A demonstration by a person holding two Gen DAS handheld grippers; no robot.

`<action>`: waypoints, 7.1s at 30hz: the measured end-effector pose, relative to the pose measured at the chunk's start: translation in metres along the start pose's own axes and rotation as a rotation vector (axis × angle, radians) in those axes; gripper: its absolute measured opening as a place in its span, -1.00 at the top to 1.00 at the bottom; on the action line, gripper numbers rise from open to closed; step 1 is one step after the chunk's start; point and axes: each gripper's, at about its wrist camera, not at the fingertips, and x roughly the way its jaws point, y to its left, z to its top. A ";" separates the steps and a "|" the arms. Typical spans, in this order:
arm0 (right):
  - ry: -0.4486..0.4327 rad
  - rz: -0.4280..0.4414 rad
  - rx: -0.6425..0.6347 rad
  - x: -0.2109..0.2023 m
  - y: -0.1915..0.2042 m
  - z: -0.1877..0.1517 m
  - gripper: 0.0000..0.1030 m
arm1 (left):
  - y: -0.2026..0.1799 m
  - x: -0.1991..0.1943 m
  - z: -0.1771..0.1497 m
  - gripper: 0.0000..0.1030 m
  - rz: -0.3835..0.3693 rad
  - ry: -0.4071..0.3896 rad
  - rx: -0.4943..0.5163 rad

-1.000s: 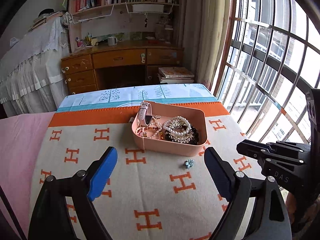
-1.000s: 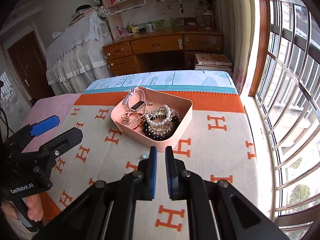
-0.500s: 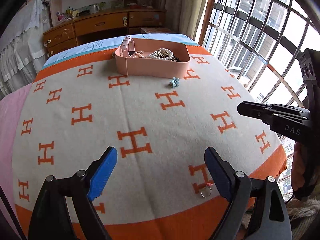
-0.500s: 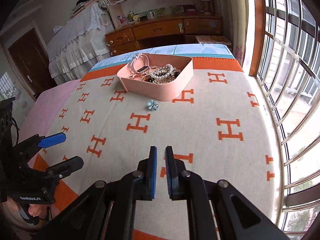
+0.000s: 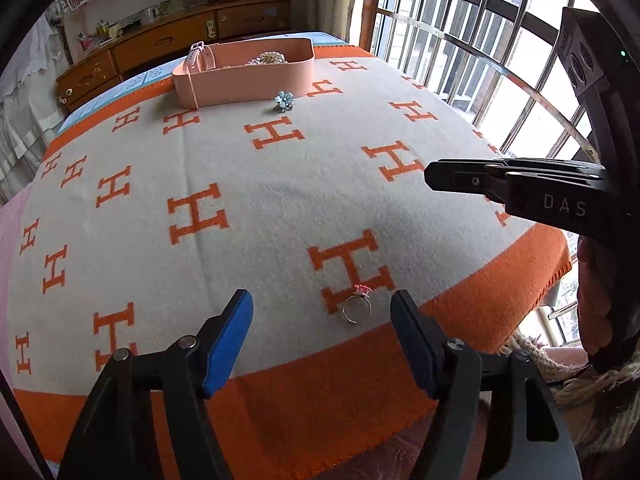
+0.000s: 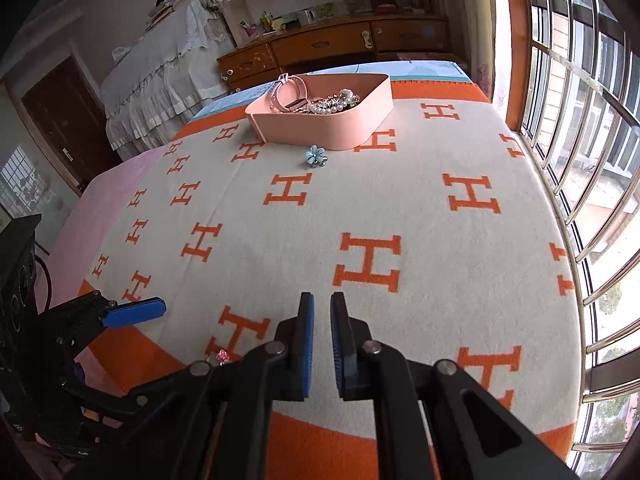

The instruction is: Organize jewelry

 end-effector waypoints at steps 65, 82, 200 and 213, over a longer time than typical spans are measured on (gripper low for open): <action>0.130 -0.111 -0.125 0.114 0.015 0.135 0.61 | 0.108 0.005 0.105 0.73 0.008 -0.101 -0.246; -0.025 -0.082 -0.044 0.044 -0.006 0.263 0.59 | 0.120 0.030 0.272 0.73 0.151 -0.145 -0.163; -0.217 -0.127 0.024 -0.120 0.065 0.057 -0.24 | 0.031 -0.157 0.077 -0.98 0.300 -0.237 -0.285; -0.213 -0.126 0.026 -0.120 0.065 0.055 -0.24 | 0.035 -0.154 0.069 -0.98 0.305 -0.222 -0.292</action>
